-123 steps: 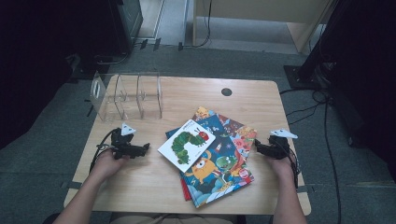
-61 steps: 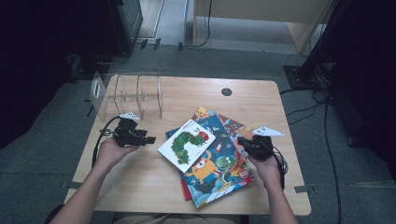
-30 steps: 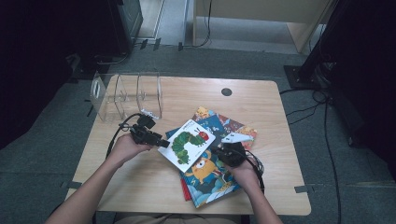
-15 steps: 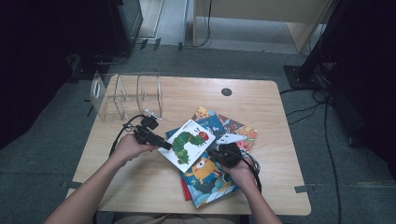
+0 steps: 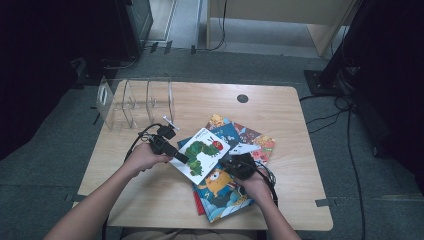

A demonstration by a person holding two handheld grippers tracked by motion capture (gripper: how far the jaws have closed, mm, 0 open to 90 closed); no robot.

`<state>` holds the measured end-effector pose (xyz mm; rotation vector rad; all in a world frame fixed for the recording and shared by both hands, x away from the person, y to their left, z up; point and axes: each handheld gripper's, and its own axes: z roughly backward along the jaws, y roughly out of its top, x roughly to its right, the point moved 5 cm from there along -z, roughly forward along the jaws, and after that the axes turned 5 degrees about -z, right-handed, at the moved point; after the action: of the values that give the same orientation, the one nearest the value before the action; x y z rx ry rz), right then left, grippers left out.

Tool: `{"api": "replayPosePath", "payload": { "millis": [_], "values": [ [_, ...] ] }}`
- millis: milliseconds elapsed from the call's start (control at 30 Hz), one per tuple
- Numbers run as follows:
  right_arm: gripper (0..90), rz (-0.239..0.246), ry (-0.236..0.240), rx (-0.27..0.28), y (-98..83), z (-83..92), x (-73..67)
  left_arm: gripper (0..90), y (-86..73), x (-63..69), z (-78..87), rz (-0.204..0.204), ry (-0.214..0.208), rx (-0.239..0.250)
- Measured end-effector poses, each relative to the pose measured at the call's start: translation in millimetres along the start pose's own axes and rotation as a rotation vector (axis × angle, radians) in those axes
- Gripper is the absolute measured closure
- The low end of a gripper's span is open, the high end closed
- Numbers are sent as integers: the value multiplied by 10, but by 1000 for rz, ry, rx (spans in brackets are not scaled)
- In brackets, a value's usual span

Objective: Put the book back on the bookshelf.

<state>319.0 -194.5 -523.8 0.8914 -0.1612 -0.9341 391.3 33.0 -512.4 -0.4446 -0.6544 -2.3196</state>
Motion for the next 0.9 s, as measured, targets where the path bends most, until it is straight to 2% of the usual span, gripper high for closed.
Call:
{"api": "replayPosePath", "payload": {
  "millis": [67,133,267,367,533,900],
  "values": [
    [900,-9,0,4,2,-7,-2,369,6,-11,-14,20,-16,-10],
    [900,-5,1,7,6,-16,-12,361,16,-10,-21,22,-18,-21],
    [900,1,-5,9,9,-23,-17,335,48,24,-36,20,7,-52],
    [900,-1,-4,11,9,-28,-16,333,70,29,-40,37,14,-70],
    [900,-5,-5,16,10,-35,-21,337,85,51,-29,43,37,-95],
    [900,-5,-3,18,6,-36,-11,412,134,109,119,36,41,-79]
  ]
}}
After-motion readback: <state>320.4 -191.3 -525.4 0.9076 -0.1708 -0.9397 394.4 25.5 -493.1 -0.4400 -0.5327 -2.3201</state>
